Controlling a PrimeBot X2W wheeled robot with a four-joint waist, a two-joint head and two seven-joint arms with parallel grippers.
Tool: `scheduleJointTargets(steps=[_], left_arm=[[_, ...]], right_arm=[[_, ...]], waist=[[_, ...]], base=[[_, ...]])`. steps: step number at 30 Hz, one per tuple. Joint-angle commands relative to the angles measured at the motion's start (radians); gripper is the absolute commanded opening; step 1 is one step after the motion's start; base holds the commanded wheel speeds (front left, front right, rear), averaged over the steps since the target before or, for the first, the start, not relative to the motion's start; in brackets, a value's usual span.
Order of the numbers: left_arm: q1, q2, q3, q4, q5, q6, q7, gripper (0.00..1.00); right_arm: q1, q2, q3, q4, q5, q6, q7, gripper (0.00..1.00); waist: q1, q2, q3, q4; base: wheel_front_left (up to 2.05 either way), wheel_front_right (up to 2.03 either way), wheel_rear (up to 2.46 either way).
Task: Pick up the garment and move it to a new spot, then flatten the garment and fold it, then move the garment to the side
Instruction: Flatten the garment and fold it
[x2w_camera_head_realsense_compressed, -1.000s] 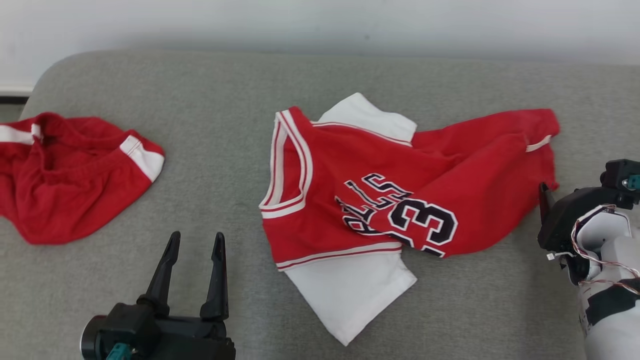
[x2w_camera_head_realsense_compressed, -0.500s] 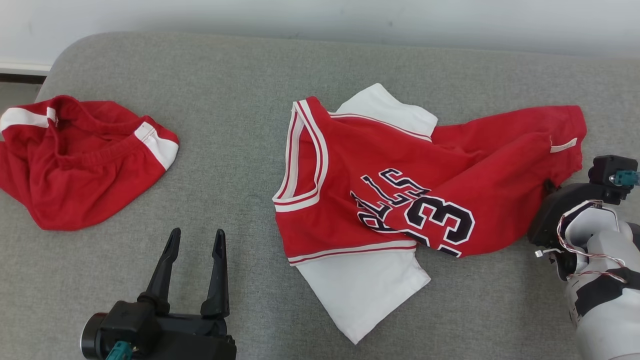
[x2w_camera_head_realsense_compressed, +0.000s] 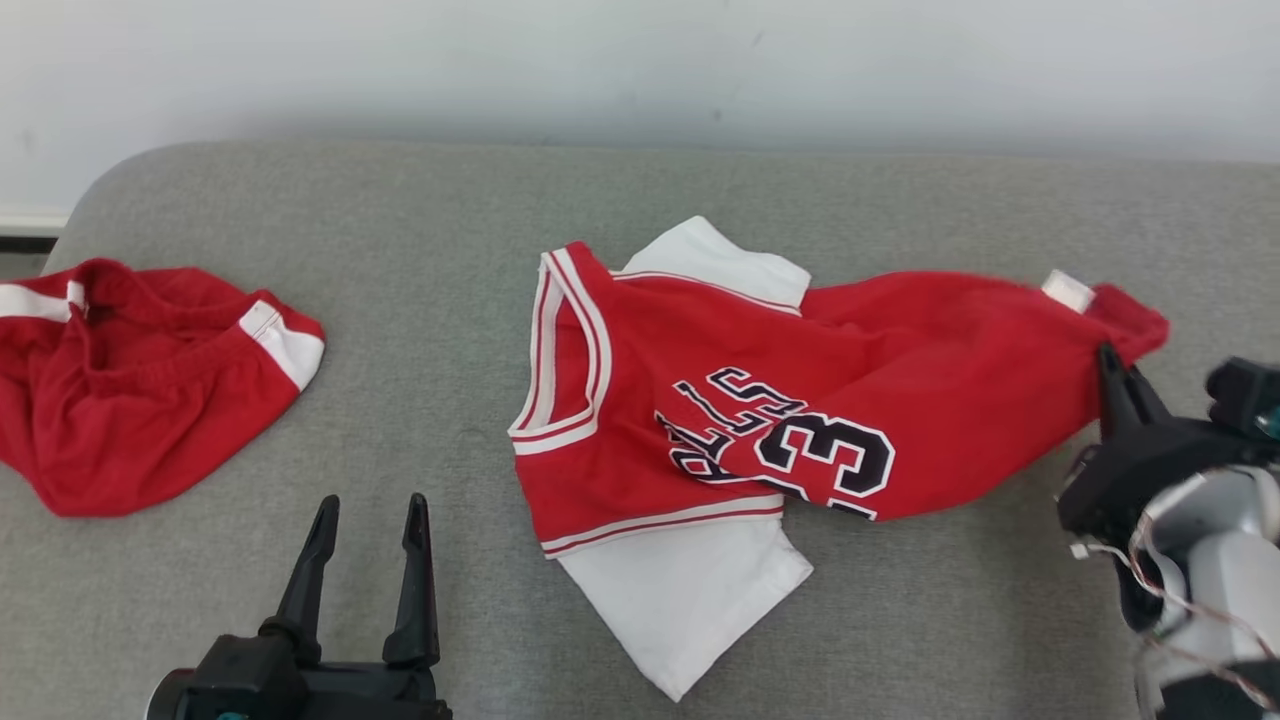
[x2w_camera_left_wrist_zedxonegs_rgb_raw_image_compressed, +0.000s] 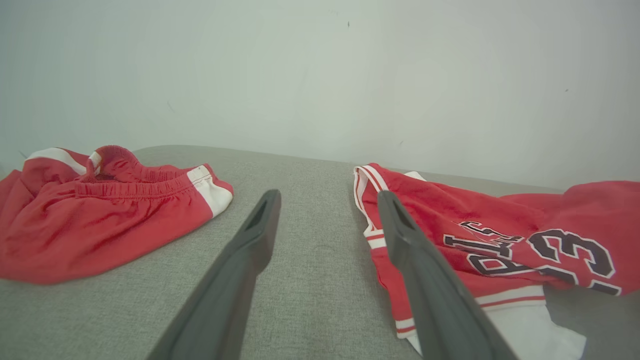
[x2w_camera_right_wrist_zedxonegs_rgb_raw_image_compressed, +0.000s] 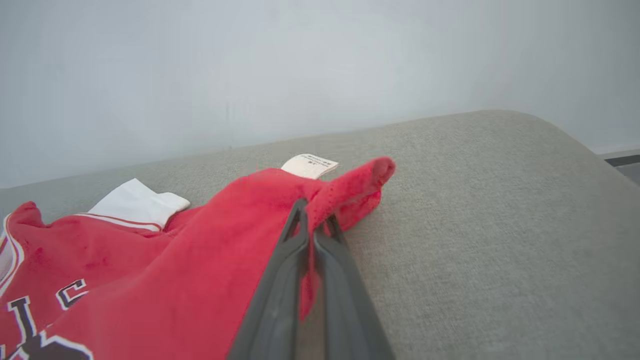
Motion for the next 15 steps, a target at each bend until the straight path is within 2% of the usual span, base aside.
scheduleJointTargets(steps=[1, 6, 10, 11, 15], left_arm=[[0.014, 0.000, 0.008, -0.006, 0.002, 0.004, 0.000, 1.00], [0.020, 0.000, 0.015, -0.010, 0.003, 0.001, 0.000, 1.00], [0.014, 0.001, 0.011, -0.004, -0.002, -0.002, 0.000, 1.00], [0.014, 0.001, 0.011, -0.004, -0.002, -0.002, 0.000, 1.00], [0.007, 0.001, 0.012, -0.006, -0.008, 0.001, 0.000, 1.00]], right_arm=[[0.081, 0.015, -0.018, -0.138, 0.005, 0.001, 0.056, 0.00], [0.263, 0.060, -0.066, -0.543, -0.007, 0.001, 0.226, 0.00], [0.402, 0.088, -0.112, -0.813, 0.008, 0.001, 0.381, 0.00], [0.402, 0.088, -0.112, -0.813, 0.008, 0.001, 0.381, 0.00], [0.503, 0.091, -0.142, -0.954, 0.058, 0.001, 0.504, 0.00]], waist=[[0.0000, -0.0001, -0.020, -0.027], [0.0000, -0.0001, -0.021, -0.044], [0.0000, -0.0001, -0.024, -0.045], [0.0000, -0.0001, -0.024, -0.045], [0.0000, -0.0001, -0.019, -0.049]], base=[[0.00, 0.00, 0.00], [0.00, 0.00, 0.00], [0.00, 0.00, 0.00], [0.00, 0.00, 0.00], [0.00, 0.00, 0.00]])
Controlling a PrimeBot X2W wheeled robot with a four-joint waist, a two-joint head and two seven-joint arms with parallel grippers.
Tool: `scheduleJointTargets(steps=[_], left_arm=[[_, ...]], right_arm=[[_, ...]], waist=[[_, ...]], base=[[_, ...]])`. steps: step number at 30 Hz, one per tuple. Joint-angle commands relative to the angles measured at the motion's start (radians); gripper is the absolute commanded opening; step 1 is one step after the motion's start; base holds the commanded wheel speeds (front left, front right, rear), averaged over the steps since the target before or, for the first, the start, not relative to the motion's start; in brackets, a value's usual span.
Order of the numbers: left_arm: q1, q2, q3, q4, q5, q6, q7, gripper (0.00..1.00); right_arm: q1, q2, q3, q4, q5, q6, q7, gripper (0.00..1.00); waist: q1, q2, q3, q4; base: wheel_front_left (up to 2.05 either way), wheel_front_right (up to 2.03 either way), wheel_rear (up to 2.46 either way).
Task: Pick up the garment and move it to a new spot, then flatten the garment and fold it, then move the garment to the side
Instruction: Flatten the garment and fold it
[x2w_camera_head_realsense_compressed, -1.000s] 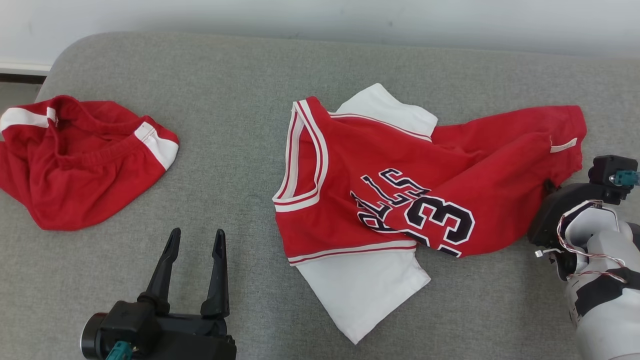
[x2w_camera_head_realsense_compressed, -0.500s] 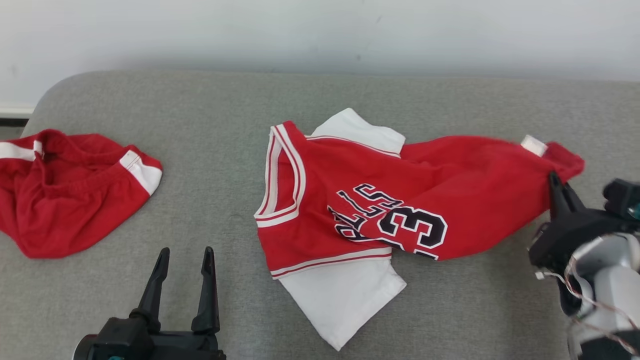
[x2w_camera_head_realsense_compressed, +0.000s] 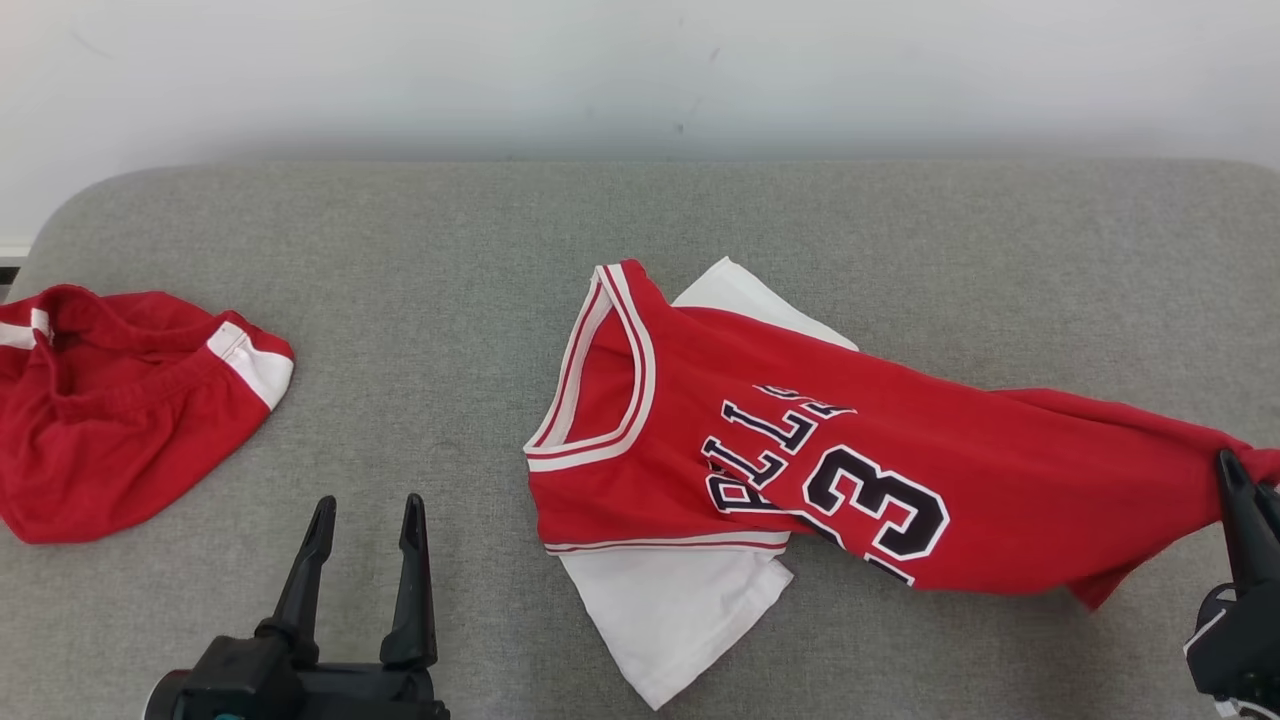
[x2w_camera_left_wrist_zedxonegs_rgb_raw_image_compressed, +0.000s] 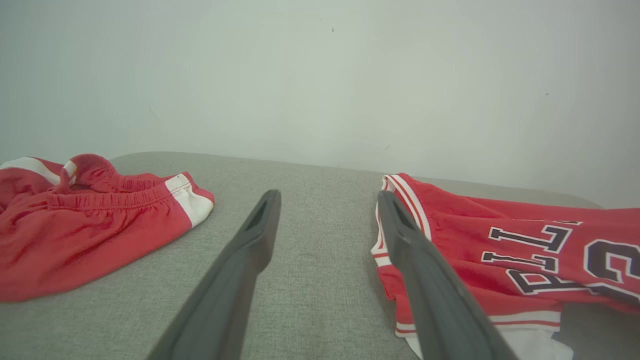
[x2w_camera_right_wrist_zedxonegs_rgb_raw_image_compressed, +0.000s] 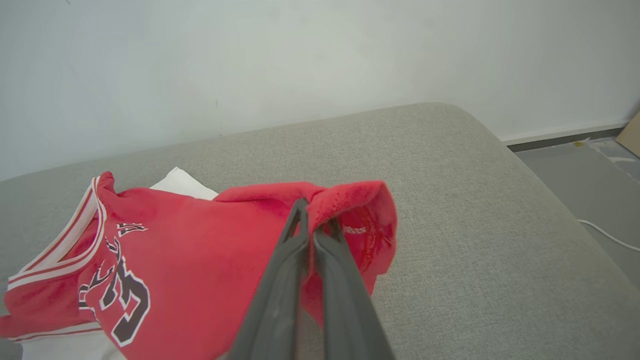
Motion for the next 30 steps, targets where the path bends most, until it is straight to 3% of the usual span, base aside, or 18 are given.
scheduleJointTargets(steps=[1, 4, 7, 10, 11, 13, 19, 25, 26, 27, 30], left_arm=[[-0.002, 0.001, 0.003, -0.003, -0.010, 0.005, 0.000, 1.00], [-0.012, 0.001, -0.003, 0.002, -0.013, 0.001, 0.000, 1.00], [-0.026, 0.001, -0.010, 0.004, -0.017, -0.001, 0.000, 1.00], [-0.042, 0.001, -0.027, 0.009, -0.022, -0.009, 0.000, 1.00], [-0.050, 0.001, -0.037, 0.013, -0.023, -0.012, 0.000, 1.00], [-0.058, 0.001, -0.047, 0.017, -0.024, -0.013, 0.000, 1.00], [-0.073, 0.000, -0.075, 0.022, -0.034, -0.007, 0.000, 1.00], [-0.077, 0.000, -0.088, 0.018, -0.042, -0.002, 0.000, 1.00], [-0.074, 0.001, -0.087, 0.017, -0.042, -0.002, 0.000, 1.00], [-0.072, 0.000, -0.088, 0.017, -0.042, -0.001, 0.000, 1.00], [-0.064, 0.001, -0.083, 0.017, -0.038, 0.002, 0.000, 1.00]], right_arm=[[0.005, 0.002, -0.005, -0.014, 0.008, 0.001, 0.014, 0.00], [-0.032, 0.002, -0.002, 0.009, -0.023, 0.001, 0.040, 0.00], [-0.128, -0.012, 0.028, 0.115, -0.066, 0.001, 0.053, 0.00], [-0.258, -0.073, 0.060, 0.290, -0.104, 0.001, 0.057, 0.00], [-0.349, -0.100, 0.079, 0.421, -0.114, 0.001, 0.050, 0.00], [-0.434, -0.147, 0.099, 0.555, -0.141, 0.001, 0.036, 0.00], [-0.656, -0.220, 0.122, 0.864, -0.226, 0.001, -0.101, 0.00], [-0.779, -0.249, 0.117, 1.065, -0.313, 0.001, -0.254, 0.00], [-0.789, -0.249, 0.114, 1.093, -0.322, 0.001, -0.275, 0.46], [-0.799, -0.247, 0.108, 1.121, -0.328, 0.001, -0.293, 1.00], [-0.824, -0.234, 0.116, 1.197, -0.337, 0.001, -0.335, 1.00]], waist=[[0.0001, 0.0000, 0.006, -0.006], [0.0001, 0.0000, 0.015, -0.006], [0.0001, 0.0000, 0.028, -0.001], [0.0001, 0.0000, 0.043, 0.019], [0.0001, 0.0000, 0.052, 0.037], [0.0001, 0.0000, 0.064, 0.062], [0.0001, 0.0000, 0.103, 0.143], [0.0001, 0.0000, 0.119, 0.194], [0.0001, 0.0000, 0.118, 0.196], [0.0001, 0.0000, 0.117, 0.198], [0.0001, 0.0000, 0.109, 0.194]], base=[[0.00, 0.00, 0.00], [0.00, 0.00, 0.00], [0.00, 0.00, 0.00], [0.00, 0.00, 0.00], [0.00, 0.00, 0.00], [0.00, 0.00, 0.00], [0.00, 0.00, 0.00], [0.00, 0.00, 0.00], [0.00, 0.00, 0.00], [0.00, 0.00, 0.00], [0.00, 0.00, 0.00]])
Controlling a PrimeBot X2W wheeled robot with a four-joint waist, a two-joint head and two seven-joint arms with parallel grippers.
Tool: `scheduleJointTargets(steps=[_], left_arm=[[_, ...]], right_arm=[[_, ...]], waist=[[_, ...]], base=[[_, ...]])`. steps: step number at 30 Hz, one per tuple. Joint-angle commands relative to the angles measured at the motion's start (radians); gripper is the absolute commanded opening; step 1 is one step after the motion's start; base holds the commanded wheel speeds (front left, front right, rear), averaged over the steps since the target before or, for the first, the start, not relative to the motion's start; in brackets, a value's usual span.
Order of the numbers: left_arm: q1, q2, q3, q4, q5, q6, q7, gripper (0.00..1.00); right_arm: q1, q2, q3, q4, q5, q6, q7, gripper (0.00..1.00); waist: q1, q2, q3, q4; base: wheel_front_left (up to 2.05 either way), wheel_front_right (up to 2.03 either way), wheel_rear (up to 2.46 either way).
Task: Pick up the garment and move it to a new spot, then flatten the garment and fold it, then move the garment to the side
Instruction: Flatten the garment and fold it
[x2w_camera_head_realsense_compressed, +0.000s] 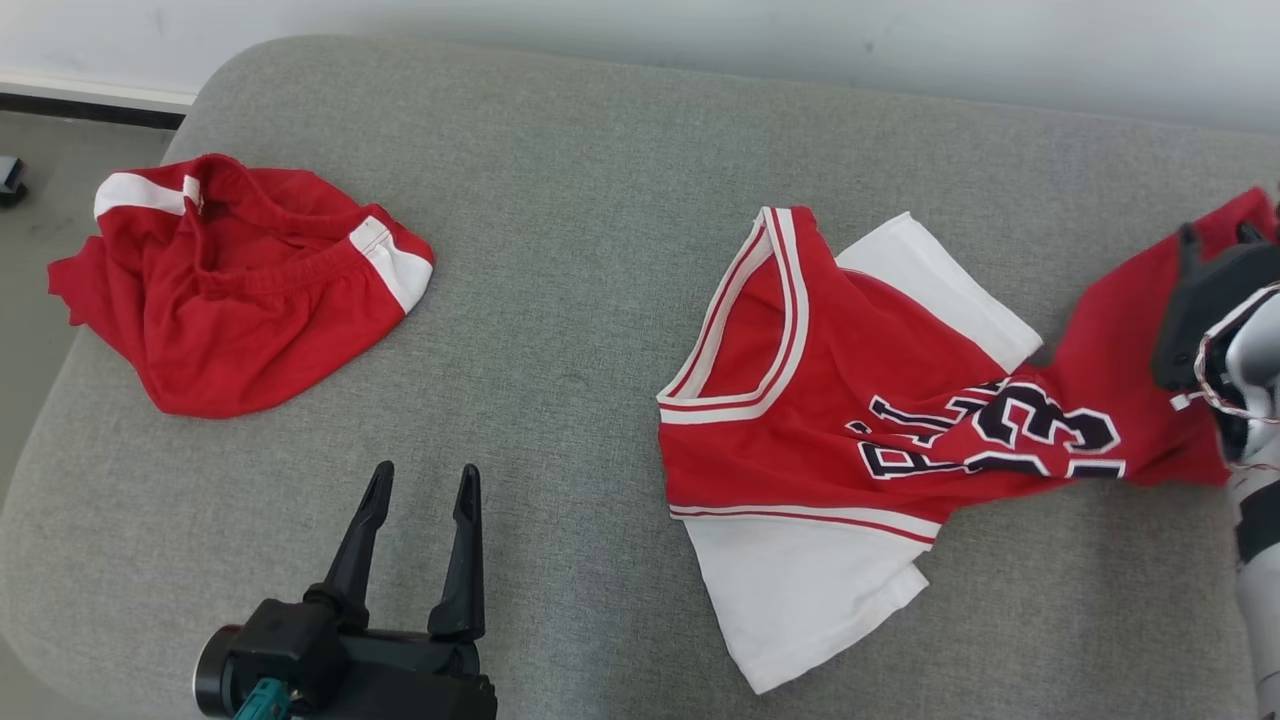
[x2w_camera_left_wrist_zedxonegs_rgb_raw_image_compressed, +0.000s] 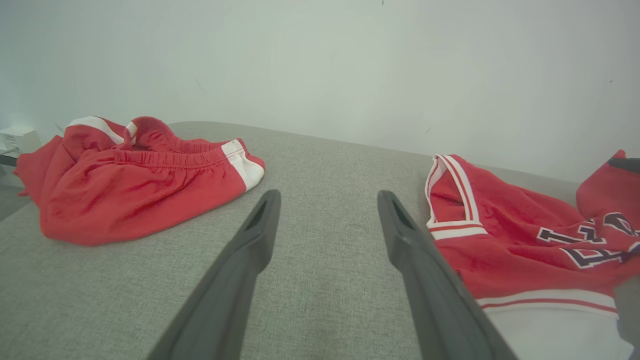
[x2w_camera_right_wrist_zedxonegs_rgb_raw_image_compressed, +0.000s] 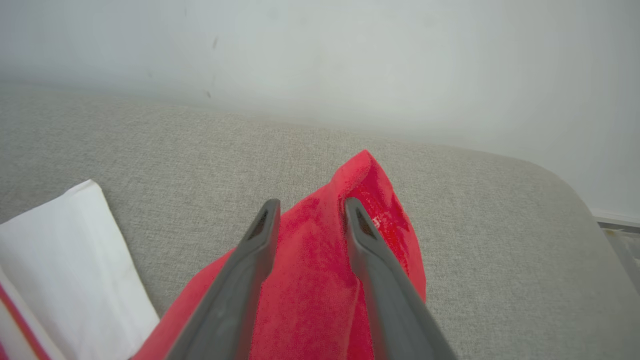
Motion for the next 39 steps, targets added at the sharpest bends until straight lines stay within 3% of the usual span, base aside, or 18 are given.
scheduleJointTargets(steps=[1, 9, 14, 19, 26, 28, 39], left_arm=[[0.006, 0.000, 0.004, -0.002, 0.005, 0.005, 0.000, 1.00], [0.022, 0.001, 0.016, 0.002, 0.017, 0.004, 0.000, 1.00], [0.043, 0.001, 0.030, 0.007, 0.022, 0.008, 0.000, 1.00], [0.056, 0.001, 0.040, -0.001, 0.026, 0.006, 0.000, 1.00], [0.040, 0.001, 0.047, -0.008, 0.033, -0.007, 0.000, 1.00], [0.034, 0.000, 0.048, -0.010, 0.034, -0.007, 0.000, 1.00], [0.018, 0.001, 0.053, -0.014, 0.043, -0.018, 0.000, 1.00]], right_arm=[[-0.013, 0.009, 0.009, 0.033, 0.001, 0.001, -0.014, 1.00], [-0.031, 0.002, 0.076, 0.129, 0.055, 0.001, -0.058, 1.00], [0.019, -0.038, 0.152, 0.147, 0.071, 0.001, -0.081, 1.00], [0.057, -0.066, 0.140, 0.159, 0.087, 0.001, -0.054, 1.00], [0.081, -0.084, 0.101, 0.185, 0.116, 0.001, 0.002, 1.00], [0.081, -0.070, 0.128, 0.181, 0.138, 0.001, 0.004, 1.00], [0.077, -0.124, 0.212, 0.189, 0.236, 0.001, 0.003, 1.00]], waist=[[-0.0001, -0.0001, -0.005, -0.005], [-0.0001, -0.0001, -0.041, -0.049], [-0.0001, -0.0001, -0.076, -0.092], [-0.0001, -0.0001, -0.083, -0.116], [-0.0001, -0.0001, -0.060, -0.114], [-0.0001, -0.0001, -0.052, -0.110], [-0.0001, -0.0001, -0.009, -0.081]], base=[[0.00, 0.00, 0.00], [0.00, 0.00, 0.00], [0.00, 0.00, 0.00], [0.00, 0.00, 0.00], [0.00, 0.00, 0.00], [0.00, 0.00, 0.00], [0.00, 0.00, 0.00]])
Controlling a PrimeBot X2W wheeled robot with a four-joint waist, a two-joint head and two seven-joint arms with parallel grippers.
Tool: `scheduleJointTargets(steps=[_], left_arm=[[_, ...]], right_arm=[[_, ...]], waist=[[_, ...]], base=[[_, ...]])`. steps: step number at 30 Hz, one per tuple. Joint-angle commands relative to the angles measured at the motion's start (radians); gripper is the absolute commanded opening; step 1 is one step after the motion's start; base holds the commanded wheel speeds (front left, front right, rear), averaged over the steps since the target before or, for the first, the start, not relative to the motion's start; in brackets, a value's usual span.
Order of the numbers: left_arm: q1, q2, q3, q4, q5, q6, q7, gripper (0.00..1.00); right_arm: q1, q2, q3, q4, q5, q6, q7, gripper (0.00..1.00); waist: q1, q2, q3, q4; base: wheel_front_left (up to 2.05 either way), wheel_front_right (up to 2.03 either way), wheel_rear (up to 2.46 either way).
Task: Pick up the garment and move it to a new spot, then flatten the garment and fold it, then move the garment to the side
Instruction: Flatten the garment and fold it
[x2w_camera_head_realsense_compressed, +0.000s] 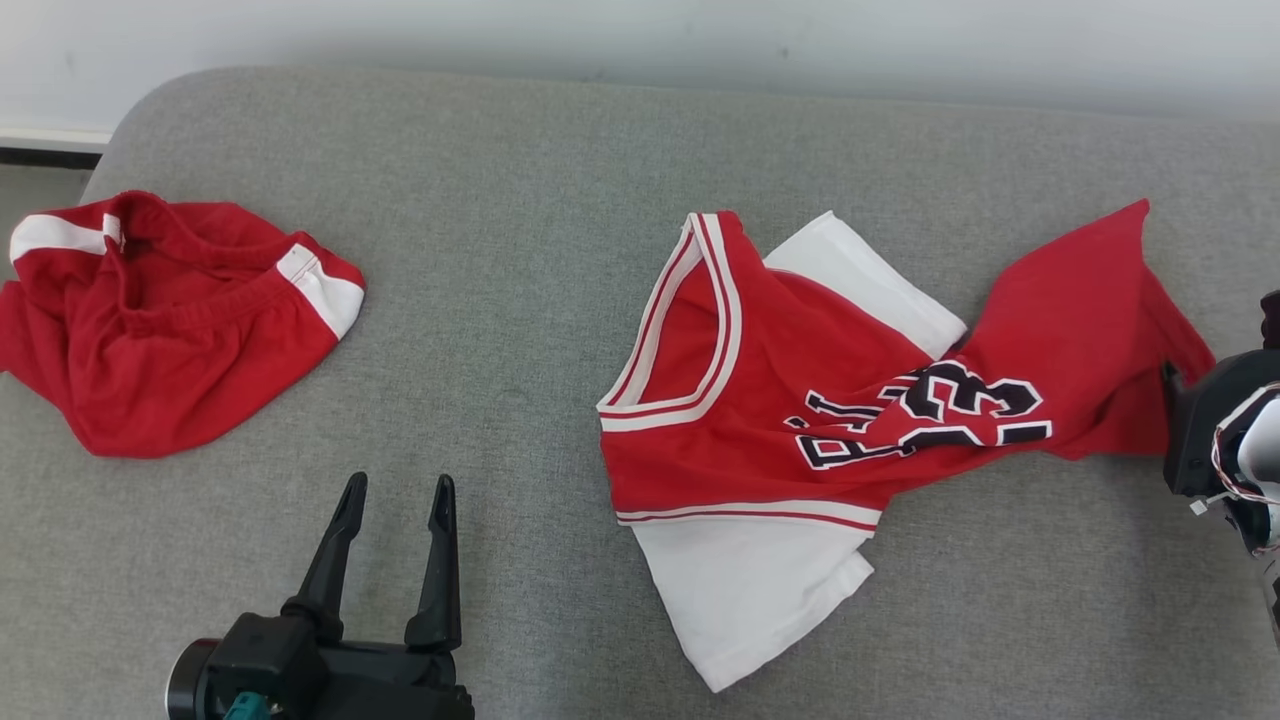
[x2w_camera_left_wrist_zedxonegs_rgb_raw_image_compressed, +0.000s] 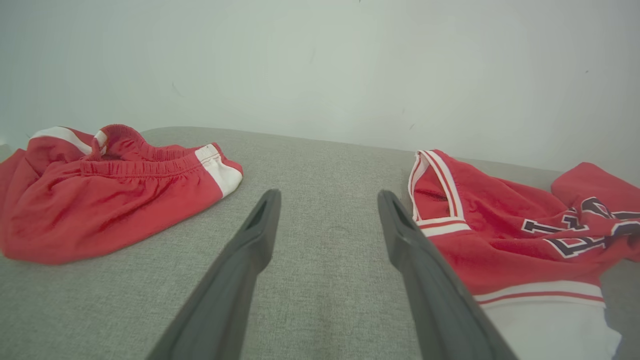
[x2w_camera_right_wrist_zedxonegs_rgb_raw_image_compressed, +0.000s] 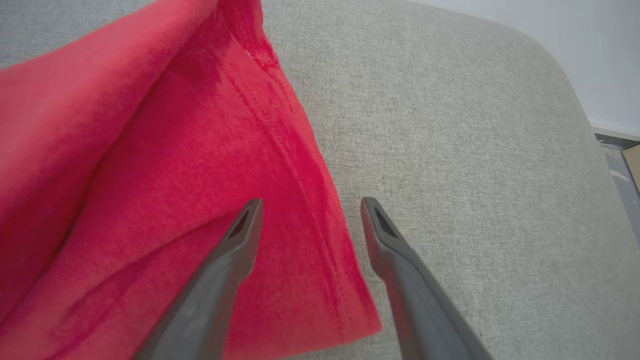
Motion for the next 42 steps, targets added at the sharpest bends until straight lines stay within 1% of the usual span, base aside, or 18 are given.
scheduleJointTargets(steps=[1, 10, 16, 17, 18, 19, 20, 22, 23, 25, 26, 28, 30, 34, 38, 42], left_arm=[[-0.012, 0.001, 0.003, -0.003, 0.005, -0.001, 0.000, 1.00], [-0.021, 0.001, 0.002, -0.006, 0.012, -0.005, 0.000, 1.00], [-0.026, 0.001, 0.008, -0.004, 0.014, -0.004, 0.000, 1.00], [-0.027, 0.001, 0.007, -0.003, 0.015, -0.002, 0.000, 1.00], [-0.028, 0.001, 0.006, -0.002, 0.014, -0.001, 0.000, 1.00], [-0.030, 0.001, 0.005, -0.001, 0.014, 0.000, 0.000, 1.00], [-0.031, 0.001, 0.003, -0.001, 0.012, 0.001, 0.000, 1.00], [-0.032, 0.001, 0.001, 0.001, 0.011, 0.003, 0.000, 1.00], [-0.032, 0.001, 0.000, 0.001, 0.010, 0.003, 0.000, 1.00], [-0.032, 0.001, 0.001, 0.001, 0.010, 0.002, 0.000, 1.00], [-0.031, 0.001, 0.001, 0.002, 0.011, 0.001, 0.000, 1.00], [-0.030, 0.001, 0.001, 0.003, 0.013, -0.002, 0.000, 1.00], [-0.030, 0.001, 0.000, 0.004, 0.014, -0.002, 0.000, 1.00], [-0.022, 0.001, 0.007, 0.006, 0.018, 0.000, 0.000, 1.00], [-0.009, 0.001, 0.012, 0.010, 0.020, 0.004, 0.000, 1.00], [0.003, 0.001, 0.009, 0.014, 0.018, 0.001, 0.000, 1.00]], right_arm=[[0.000, -0.008, 0.013, 0.003, 0.018, 0.001, -0.008, 1.00], [-0.017, -0.027, 0.040, 0.025, 0.052, 0.001, -0.011, 1.00], [-0.019, -0.011, 0.070, 0.027, 0.065, 0.001, -0.023, 1.00], [-0.018, -0.009, 0.080, 0.025, 0.065, 0.001, -0.027, 0.93], [-0.018, -0.007, 0.089, 0.024, 0.067, 0.001, -0.028, 0.82], [-0.018, -0.006, 0.097, 0.023, 0.067, 0.001, -0.033, 0.58], [-0.018, -0.005, 0.105, 0.023, 0.067, 0.001, -0.035, 0.56], [-0.019, -0.004, 0.117, 0.024, 0.070, 0.001, -0.040, 0.67], [-0.020, -0.001, 0.123, 0.025, 0.073, 0.001, -0.042, 0.71], [-0.020, 0.003, 0.131, 0.030, 0.081, 0.001, -0.042, 0.71], [-0.020, 0.002, 0.134, 0.035, 0.085, 0.001, -0.036, 0.64], [-0.022, -0.001, 0.141, 0.041, 0.090, 0.001, -0.032, 0.42], [-0.024, -0.004, 0.148, 0.048, 0.094, 0.001, -0.030, 0.00], [-0.039, -0.014, 0.155, 0.053, 0.087, 0.001, -0.057, 0.00], [-0.035, -0.010, 0.147, 0.062, 0.093, 0.001, -0.080, 0.00], [-0.019, 0.021, 0.101, 0.037, 0.167, 0.001, -0.119, 0.00]], waist=[[0.0000, 0.0000, 0.012, 0.007], [0.0000, 0.0000, 0.037, 0.020], [0.0000, 0.0000, 0.045, 0.018], [0.0000, 0.0000, 0.045, 0.016], [0.0000, 0.0000, 0.046, 0.015], [0.0000, 0.0000, 0.046, 0.014], [0.0000, 0.0000, 0.046, 0.013], [0.0000, 0.0000, 0.046, 0.011], [0.0000, 0.0000, 0.046, 0.010], [0.0000, 0.0000, 0.045, 0.009], [0.0000, 0.0000, 0.044, 0.009], [0.0000, 0.0000, 0.044, 0.010], [0.0000, 0.0000, 0.043, 0.011], [0.0000, 0.0000, 0.036, 0.009], [0.0000, 0.0000, 0.016, 0.001], [0.0000, 0.0000, -0.013, -0.007]], base=[[0.00, 0.00, 0.00], [0.00, 0.00, 0.00], [0.00, 0.00, 0.00], [0.00, 0.00, 0.00], [0.00, 0.00, 0.00], [0.00, 0.00, 0.00], [0.00, 0.00, 0.00], [0.00, 0.00, 0.00], [0.00, 0.00, 0.00], [0.00, 0.00, 0.00], [0.00, 0.00, 0.00], [0.00, 0.00, 0.00], [0.00, 0.00, 0.00], [0.00, 0.00, 0.00], [0.00, 0.00, 0.00], [0.00, 0.00, 0.00]])
